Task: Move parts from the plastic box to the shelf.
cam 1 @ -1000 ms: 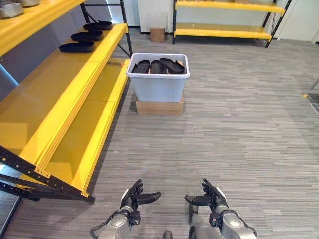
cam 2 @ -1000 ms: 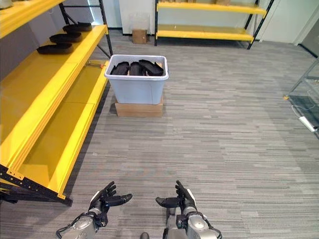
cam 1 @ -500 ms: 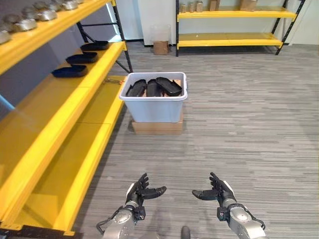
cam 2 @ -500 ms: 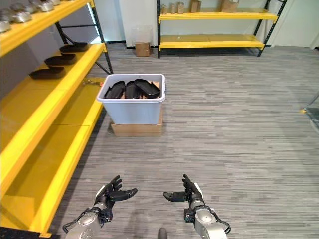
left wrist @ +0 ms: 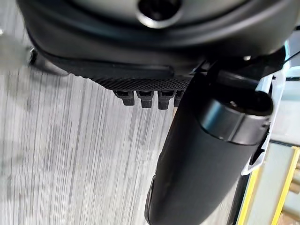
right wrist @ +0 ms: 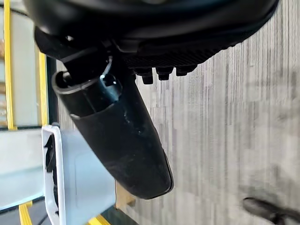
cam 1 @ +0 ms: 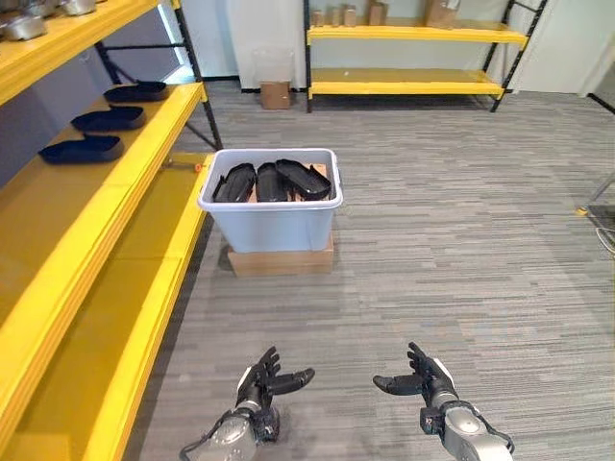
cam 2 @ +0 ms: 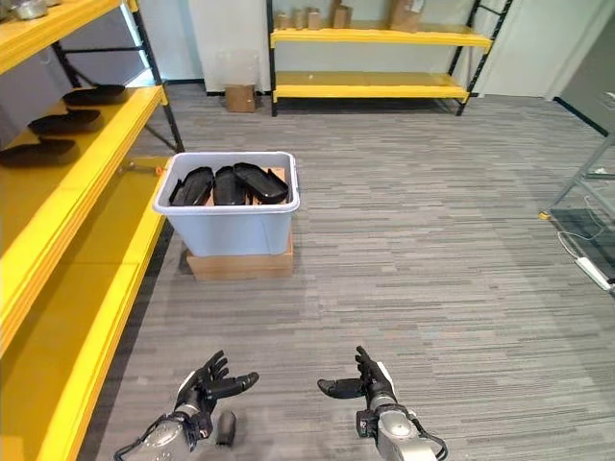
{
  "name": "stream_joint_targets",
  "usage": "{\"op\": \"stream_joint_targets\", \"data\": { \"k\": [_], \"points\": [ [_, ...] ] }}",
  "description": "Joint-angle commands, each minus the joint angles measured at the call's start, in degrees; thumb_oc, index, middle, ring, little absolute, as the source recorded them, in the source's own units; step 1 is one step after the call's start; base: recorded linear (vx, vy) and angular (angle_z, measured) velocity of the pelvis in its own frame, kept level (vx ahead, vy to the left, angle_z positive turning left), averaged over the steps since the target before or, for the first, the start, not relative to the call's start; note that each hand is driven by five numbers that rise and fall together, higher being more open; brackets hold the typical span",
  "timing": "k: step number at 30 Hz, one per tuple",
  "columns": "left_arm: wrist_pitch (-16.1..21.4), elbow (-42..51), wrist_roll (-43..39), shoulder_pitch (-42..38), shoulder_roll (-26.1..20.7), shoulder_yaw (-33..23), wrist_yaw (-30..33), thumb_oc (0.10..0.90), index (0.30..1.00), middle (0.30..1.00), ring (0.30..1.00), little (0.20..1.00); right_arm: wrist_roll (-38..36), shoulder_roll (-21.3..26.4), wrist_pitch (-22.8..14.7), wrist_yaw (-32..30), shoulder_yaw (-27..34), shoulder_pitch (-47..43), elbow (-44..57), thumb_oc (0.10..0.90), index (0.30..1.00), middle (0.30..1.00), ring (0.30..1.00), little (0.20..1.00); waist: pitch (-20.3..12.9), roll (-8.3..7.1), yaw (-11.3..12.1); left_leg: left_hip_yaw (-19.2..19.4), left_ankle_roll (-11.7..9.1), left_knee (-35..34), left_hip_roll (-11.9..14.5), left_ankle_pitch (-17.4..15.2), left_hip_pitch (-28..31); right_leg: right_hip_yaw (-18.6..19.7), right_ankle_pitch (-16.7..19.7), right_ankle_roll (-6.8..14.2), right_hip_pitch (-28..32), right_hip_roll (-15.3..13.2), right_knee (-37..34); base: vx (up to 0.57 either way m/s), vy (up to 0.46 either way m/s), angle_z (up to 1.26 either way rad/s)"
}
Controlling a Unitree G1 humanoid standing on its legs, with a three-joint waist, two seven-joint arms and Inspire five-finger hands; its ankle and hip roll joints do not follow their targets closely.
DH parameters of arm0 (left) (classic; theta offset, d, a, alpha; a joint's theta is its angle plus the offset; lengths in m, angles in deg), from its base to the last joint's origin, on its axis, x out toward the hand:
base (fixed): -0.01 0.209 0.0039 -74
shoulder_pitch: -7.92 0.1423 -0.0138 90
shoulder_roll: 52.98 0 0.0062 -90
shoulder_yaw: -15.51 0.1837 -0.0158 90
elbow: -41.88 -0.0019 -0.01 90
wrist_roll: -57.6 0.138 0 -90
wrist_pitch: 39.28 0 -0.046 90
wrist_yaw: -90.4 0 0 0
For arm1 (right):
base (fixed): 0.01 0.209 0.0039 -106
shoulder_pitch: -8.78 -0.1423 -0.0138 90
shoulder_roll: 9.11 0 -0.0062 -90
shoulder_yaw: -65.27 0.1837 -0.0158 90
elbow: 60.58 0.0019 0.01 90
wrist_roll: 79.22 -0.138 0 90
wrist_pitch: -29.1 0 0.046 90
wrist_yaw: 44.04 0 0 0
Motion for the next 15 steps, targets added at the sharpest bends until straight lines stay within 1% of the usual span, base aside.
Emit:
{"op": "stream_joint_targets", "data": {
  "k": [1, 2, 3, 5, 6, 7, 8, 9, 10, 11, 12, 13, 14, 15],
  "points": [
    [4.7, 6.8, -0.6, -2.6, -2.9, 0.3, 0.9, 0.9, 1.0, 1.0, 1.0, 1.0, 0.1, -1.6, -4.2, 0.3, 0.5, -3.2, 6.0, 0.9, 1.0, 1.0, 1.0, 1.0, -3.5, -2.6, 2.4, 0.0, 1.5, -0.1, -2.2, -0.3, -0.1, 0.1, 7.6, 4.7, -2.7, -8.7, 1.2, 0.31, 0.39, -0.06],
    [4.6, 7.0, -0.4, -2.9, -3.3, 0.2, 1.1, 0.9, 1.0, 1.0, 1.0, 1.0, 0.3, -1.8, -4.2, 0.3, 0.2, -3.7, 6.2, 0.9, 1.0, 1.0, 1.0, 1.0, -3.4, -2.73, 2.7, 0.2, 2.4, -0.1, -3.5, -1.1, 0.2, 0.5, 8.4, 5.3, -3.3, -10.0, 3.2, 0.15, 0.203, -0.2],
    [4.6, 7.0, -0.4, -2.9, -3.3, 0.2, 1.1, 0.9, 1.0, 1.0, 1.0, 1.0, 0.3, -1.8, -4.2, 0.3, 0.2, -3.7, 6.2, 0.9, 1.0, 1.0, 1.0, 1.0, -3.4, -2.78, 2.7, 0.3, 2.5, -0.1, -3.5, -1.2, 0.2, 0.5, 8.4, 5.3, -3.3, -10.0, 3.2, 0.12, 0.199, -0.13],
    [4.5, 7.4, -0.1, -3.4, -3.7, 0.4, 1.5, 0.9, 1.0, 1.0, 1.0, 1.0, 0.4, -2.4, -4.3, 0.2, -0.2, -4.1, 6.1, 0.9, 1.0, 1.0, 1.0, 1.0, -3.3, -2.57, 3.1, 0.7, 4.0, -0.1, -5.6, -2.4, 0.8, 1.3, 10.3, 6.1, -6.4, -11.5, 8.8, 0.14, 0.3, -0.06],
    [4.3, 7.7, 0.3, -4.2, -4.3, 0.7, 1.5, 0.9, 1.0, 1.0, 1.0, 1.0, -0.2, -3.1, -4.4, 0.2, -0.3, -4.1, 6.1, 0.9, 1.0, 1.0, 1.0, 1.0, -2.7, -2.16, 2.6, 0.1, 5.6, 0.2, -7.9, -3.5, 1.2, 3.0, 15.7, 5.9, -9.9, -11.3, 16.4, 0.15, 0.384, -0.03],
    [4.3, 7.7, 0.6, -4.4, -4.4, 0.8, 1.4, 0.9, 1.0, 1.0, 1.0, 1.0, -0.3, -3.1, -4.3, 0.3, -0.3, -4.1, 6.4, 0.9, 1.0, 1.0, 1.0, 1.0, -2.3, -1.59, 2.3, -0.2, 6.2, 0.3, -8.2, -4.0, 1.7, 2.8, 17.0, 5.6, -12.3, -11.0, 20.1, 0.1, 0.273, -0.04],
    [4.3, 7.7, 0.6, -4.4, -4.4, 0.8, 1.4, 0.9, 1.0, 1.0, 1.0, 1.0, -0.3, -3.1, -4.3, 0.3, -0.3, -4.1, 6.4, 0.9, 1.0, 1.0, 1.0, 1.0, -2.3, -1.6, 2.4, -0.2, 6.2, 0.4, -8.2, -4.0, 1.7, 2.8, 16.9, 5.6, -12.3, -11.0, 20.2, 0.1, 0.259, 0.0],
    [4.1, 8.0, 1.1, -4.5, -5.1, 0.9, 1.2, 0.9, 1.0, 1.0, 1.0, 1.0, -0.5, -3.2, -4.4, 0.4, -0.5, -4.1, 6.7, 0.9, 1.0, 1.0, 1.0, 1.0, -1.3, -0.2, 1.8, -0.1, 7.1, 0.2, -8.4, -4.9, 3.2, 0.8, 17.6, 4.9, -15.8, -10.1, 26.6, 0.16, 0.29, 0.08],
    [3.9, 8.4, 1.5, -4.3, -5.2, 1.0, 1.1, 0.9, 1.0, 1.0, 1.0, 1.0, -0.5, -3.4, -4.3, 0.5, -0.4, -3.7, 6.8, 0.9, 1.0, 1.0, 1.0, 1.0, -0.9, 0.39, 1.6, 0.4, 7.5, 0.1, -8.6, -5.6, 4.0, -1.8, 16.8, 4.8, -17.3, -10.1, 27.8, 0.23, 0.352, 0.24],
    [3.8, 8.3, 1.6, -4.2, -5.1, 1.0, 0.9, 0.9, 1.0, 1.0, 1.0, 1.0, -0.6, -3.5, -4.2, 0.6, -0.4, -3.5, 7.1, 0.9, 1.0, 1.0, 1.0, 1.0, -0.7, 0.77, 0.8, 0.1, 7.6, -0.1, -9.0, -6.0, 4.8, -2.7, 15.2, 4.5, -19.0, -8.8, 27.8, 0.23, 0.212, 0.21],
    [3.7, 8.1, 1.6, -4.0, -5.0, 0.8, 0.8, 0.9, 1.0, 1.0, 1.0, 1.0, -1.0, -3.6, -4.1, 0.8, -0.5, -3.4, 7.2, 0.9, 1.0, 1.0, 1.0, 1.0, -0.5, 0.95, 0.2, 0.1, 7.5, -0.1, -9.4, -6.3, 5.6, -3.8, 13.5, 4.2, -20.2, -7.3, 25.6, 0.15, 0.109, 0.05],
    [3.7, 8.1, 1.6, -4.0, -5.0, 0.8, 0.8, 0.9, 1.0, 1.0, 1.0, 1.0, -1.0, -3.6, -4.1, 0.8, -0.5, -3.4, 7.2, 0.9, 1.0, 1.0, 1.0, 1.0, -0.5, 0.95, 0.2, 0.1, 7.5, -0.1, -9.4, -6.3, 5.7, -3.8, 13.5, 4.2, -20.2, -7.4, 25.5, 0.18, 0.079, -0.05],
    [3.7, 8.0, 1.4, -3.8, -5.0, 0.8, 0.5, 0.9, 1.0, 1.0, 1.0, 1.0, -1.7, -3.6, -4.2, 1.0, -0.6, -3.1, 7.2, 0.9, 1.0, 1.0, 1.0, 1.0, -0.5, 0.98, -0.1, -0.1, 7.5, -0.1, -10.0, -6.6, 6.1, -4.4, 12.6, 3.9, -21.1, -6.3, 22.7, 0.2, 0.041, 0.02],
    [3.7, 7.6, 1.5, -3.8, -4.9, 0.8, 0.2, 0.9, 1.0, 1.0, 1.0, 1.0, -2.1, -3.7, -4.2, 1.1, -0.6, -3.1, 6.9, 0.9, 1.0, 1.0, 1.0, 1.0, -0.2, 0.82, -0.6, -0.5, 7.4, -0.1, -10.6, -7.5, 7.2, -5.5, 11.9, 3.6, -20.8, -5.9, 18.5, 0.31, 0.034, 0.27]
  ]
}}
